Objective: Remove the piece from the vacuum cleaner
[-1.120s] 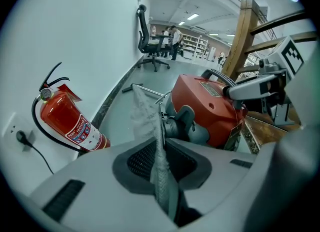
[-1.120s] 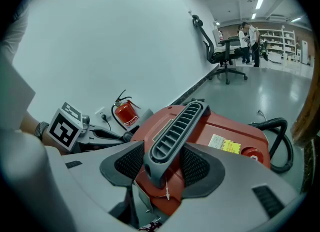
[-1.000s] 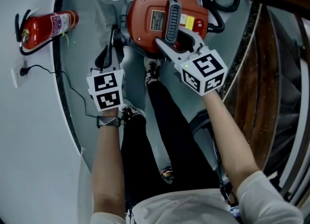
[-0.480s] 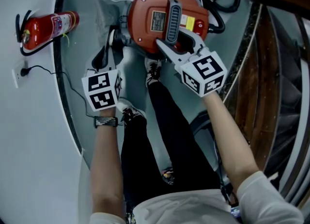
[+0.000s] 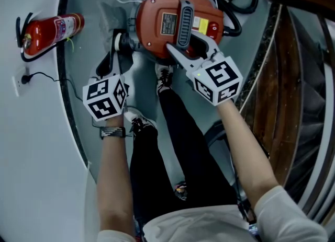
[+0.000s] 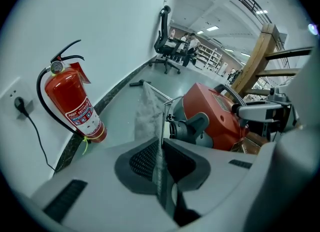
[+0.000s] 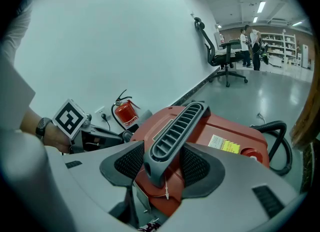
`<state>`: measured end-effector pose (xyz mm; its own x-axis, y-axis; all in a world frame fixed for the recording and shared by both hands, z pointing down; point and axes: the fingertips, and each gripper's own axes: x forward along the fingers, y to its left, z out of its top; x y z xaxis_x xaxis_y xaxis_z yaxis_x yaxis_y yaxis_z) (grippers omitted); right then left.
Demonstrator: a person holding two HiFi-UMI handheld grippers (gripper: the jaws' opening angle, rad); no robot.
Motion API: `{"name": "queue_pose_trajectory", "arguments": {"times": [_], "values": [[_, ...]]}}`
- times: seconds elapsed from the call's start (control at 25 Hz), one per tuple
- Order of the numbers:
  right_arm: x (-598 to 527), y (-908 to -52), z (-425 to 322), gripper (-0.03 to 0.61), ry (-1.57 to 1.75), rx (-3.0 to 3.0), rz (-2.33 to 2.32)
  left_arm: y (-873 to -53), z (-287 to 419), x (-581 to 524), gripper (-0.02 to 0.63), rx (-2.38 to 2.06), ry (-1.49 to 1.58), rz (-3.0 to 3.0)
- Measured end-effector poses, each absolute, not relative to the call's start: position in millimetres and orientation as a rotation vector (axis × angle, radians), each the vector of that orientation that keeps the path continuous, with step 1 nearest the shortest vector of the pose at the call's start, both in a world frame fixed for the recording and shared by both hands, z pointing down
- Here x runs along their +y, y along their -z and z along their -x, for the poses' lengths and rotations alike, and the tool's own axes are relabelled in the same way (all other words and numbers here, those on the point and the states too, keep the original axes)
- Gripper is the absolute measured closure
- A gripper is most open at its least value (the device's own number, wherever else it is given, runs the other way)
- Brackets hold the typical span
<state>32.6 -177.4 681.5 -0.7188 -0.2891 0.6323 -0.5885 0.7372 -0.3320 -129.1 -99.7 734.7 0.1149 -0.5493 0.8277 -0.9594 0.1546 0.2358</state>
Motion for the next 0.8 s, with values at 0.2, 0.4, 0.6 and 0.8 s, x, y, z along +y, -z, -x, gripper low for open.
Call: {"name": "queue_pose_trajectory", "arguments": {"times": [0.2,0.4,0.6,0.8], "values": [[-178.2,-681.3,-32.2,0.359,-0.707,-2.383,-0.662,-734.8,130.3,-100.2,0.583,-1.557,-0.571,-1.497],[-177.1,-681.2,-32.0,0.359,-0.707,-2.384,-0.661,-735.0,132.7,-98.9,0.583,-1.56,-0.556,-1.482],[-177.3,-681.4,-32.7,0.359,-0.699,-2.387,-0.66,-734.6,132.7,-99.7,0.583,-1.552,-0.67,-1.545],[-177.1,-681.4,-32.0,0.359,-0.695,-2.39,-0.659,-734.8,134.5,-99.9,0.583,-1.558,-0.691,-1.562]]}}
